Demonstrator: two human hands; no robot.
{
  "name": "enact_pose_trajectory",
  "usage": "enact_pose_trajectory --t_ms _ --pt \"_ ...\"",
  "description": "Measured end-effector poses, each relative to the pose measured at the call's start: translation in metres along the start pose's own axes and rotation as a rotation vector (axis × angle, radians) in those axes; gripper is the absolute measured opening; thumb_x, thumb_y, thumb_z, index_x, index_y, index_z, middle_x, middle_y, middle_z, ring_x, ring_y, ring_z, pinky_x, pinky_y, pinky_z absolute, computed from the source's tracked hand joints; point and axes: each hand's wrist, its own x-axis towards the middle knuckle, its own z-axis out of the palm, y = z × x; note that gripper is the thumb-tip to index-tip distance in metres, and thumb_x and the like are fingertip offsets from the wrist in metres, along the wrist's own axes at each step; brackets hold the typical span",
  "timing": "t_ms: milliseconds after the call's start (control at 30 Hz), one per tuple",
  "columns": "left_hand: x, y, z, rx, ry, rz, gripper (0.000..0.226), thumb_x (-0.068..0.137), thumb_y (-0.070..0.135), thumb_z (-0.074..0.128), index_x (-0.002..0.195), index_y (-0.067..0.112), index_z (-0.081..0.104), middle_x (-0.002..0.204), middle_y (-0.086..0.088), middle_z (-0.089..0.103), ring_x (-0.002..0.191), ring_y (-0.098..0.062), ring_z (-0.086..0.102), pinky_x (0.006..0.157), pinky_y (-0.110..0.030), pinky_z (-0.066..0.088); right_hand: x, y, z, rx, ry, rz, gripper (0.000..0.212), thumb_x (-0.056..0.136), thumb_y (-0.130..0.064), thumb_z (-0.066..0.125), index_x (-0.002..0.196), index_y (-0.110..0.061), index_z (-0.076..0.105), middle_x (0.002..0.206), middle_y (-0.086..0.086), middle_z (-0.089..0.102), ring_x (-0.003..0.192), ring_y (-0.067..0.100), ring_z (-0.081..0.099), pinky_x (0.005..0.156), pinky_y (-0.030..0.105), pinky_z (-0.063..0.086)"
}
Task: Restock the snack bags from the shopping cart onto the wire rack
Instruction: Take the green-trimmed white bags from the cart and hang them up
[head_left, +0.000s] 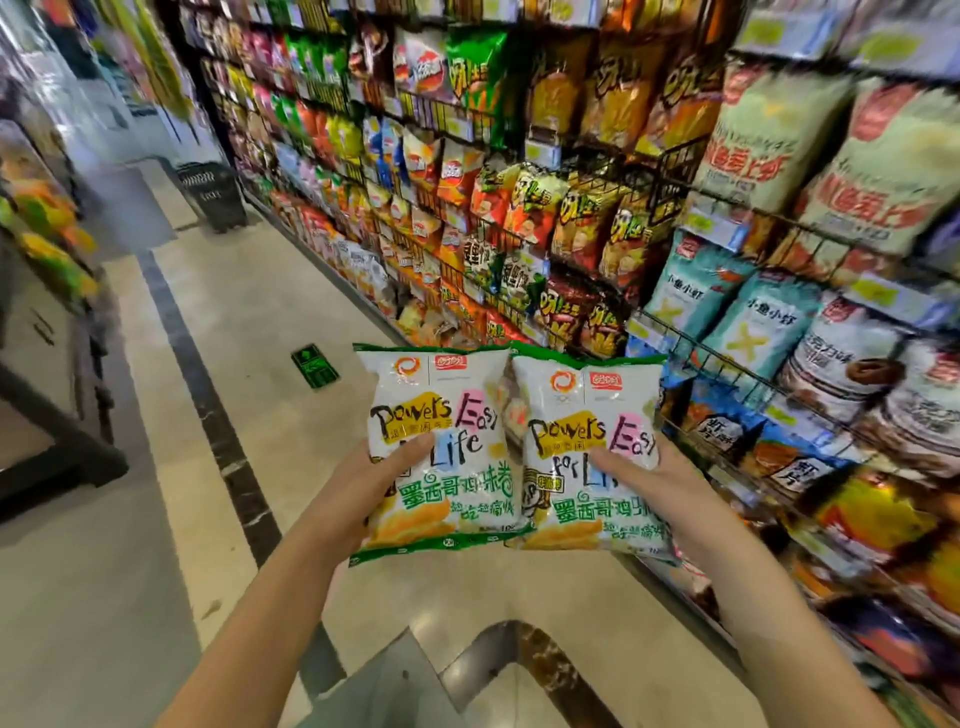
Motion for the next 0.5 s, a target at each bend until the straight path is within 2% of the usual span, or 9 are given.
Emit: enact_pose_trajectory --t_ms 67,133,200,267,333,400,500 --pt "0.027 0.010 0.008 0.012 -0.028 -0.031 0.073 0.062 0.048 0.091 0.126 0.020 0.069 0.120 -0.013 0.076 0.109 -0.034 0.074 0.100 -0.052 0.054 0.008 -0.005 -0.010 0.020 0.054 0.013 0.123 0.054 -0.075 0.088 0.157 -0.039 0.031 0.152 -0.013 0.049 0.139 0.019 0.048 0.118 0.046 0.036" --pt "0.058 0.019 0.019 0.050 -0.078 -0.047 0.061 0.071 0.043 0.085 0.125 0.019 0.069 0.117 -0.013 0.077 0.105 -0.032 0.075 0.098 -0.050 0.056 0.016 -0.007 -0.023 0.078 0.079 0.010 0.106 0.055 -0.072 0.090 0.147 -0.043 0.044 0.137 -0.013 0.066 0.126 0.018 0.063 0.111 0.050 0.045" --pt "0.093 0.026 0.031 0.084 -0.147 -0.058 0.046 0.083 0.034 0.075 0.126 0.020 0.068 0.117 -0.010 0.077 0.106 -0.031 0.075 0.100 -0.051 0.054 0.023 -0.008 -0.037 0.098 0.119 0.014 0.090 0.063 -0.063 0.092 0.140 -0.040 0.052 0.124 -0.012 0.073 0.114 0.017 0.071 0.104 0.050 0.052" --pt "0.128 0.032 0.045 0.126 -0.231 -0.056 0.048 0.083 0.036 0.079 0.128 0.021 0.068 0.119 -0.008 0.077 0.109 -0.031 0.074 0.103 -0.053 0.053 0.026 -0.012 -0.048 0.099 0.222 0.029 0.086 0.064 -0.059 0.092 0.137 -0.036 0.054 0.120 -0.011 0.075 0.110 0.016 0.073 0.101 0.050 0.054" --pt "0.160 0.038 0.058 0.140 -0.323 -0.063 0.070 0.069 0.049 0.092 0.129 0.024 0.068 0.122 -0.007 0.076 0.112 -0.030 0.073 0.105 -0.054 0.051 0.027 -0.012 -0.058 0.101 0.360 0.034 0.092 0.057 -0.066 0.093 0.136 -0.036 0.054 0.119 -0.011 0.075 0.110 0.017 0.072 0.101 0.049 0.054" --pt "0.190 0.046 0.071 0.169 -0.414 -0.063 0.082 0.058 0.056 0.095 0.130 0.029 0.067 0.124 -0.004 0.075 0.114 -0.028 0.072 0.106 -0.053 0.050 0.025 -0.014 -0.065 0.096 0.493 0.055 0.100 0.051 -0.072 0.091 0.137 -0.036 0.052 0.118 -0.012 0.075 0.110 0.016 0.071 0.102 0.049 0.053" --pt "0.229 0.064 0.093 0.237 -0.551 -0.055 0.067 0.067 0.052 0.092 0.126 0.032 0.069 0.120 0.001 0.077 0.112 -0.024 0.073 0.102 -0.048 0.054 0.021 -0.025 -0.064 0.133 0.639 0.036 0.094 0.056 -0.064 0.091 0.135 -0.031 0.054 0.116 -0.011 0.075 0.108 0.014 0.070 0.098 0.044 0.054"
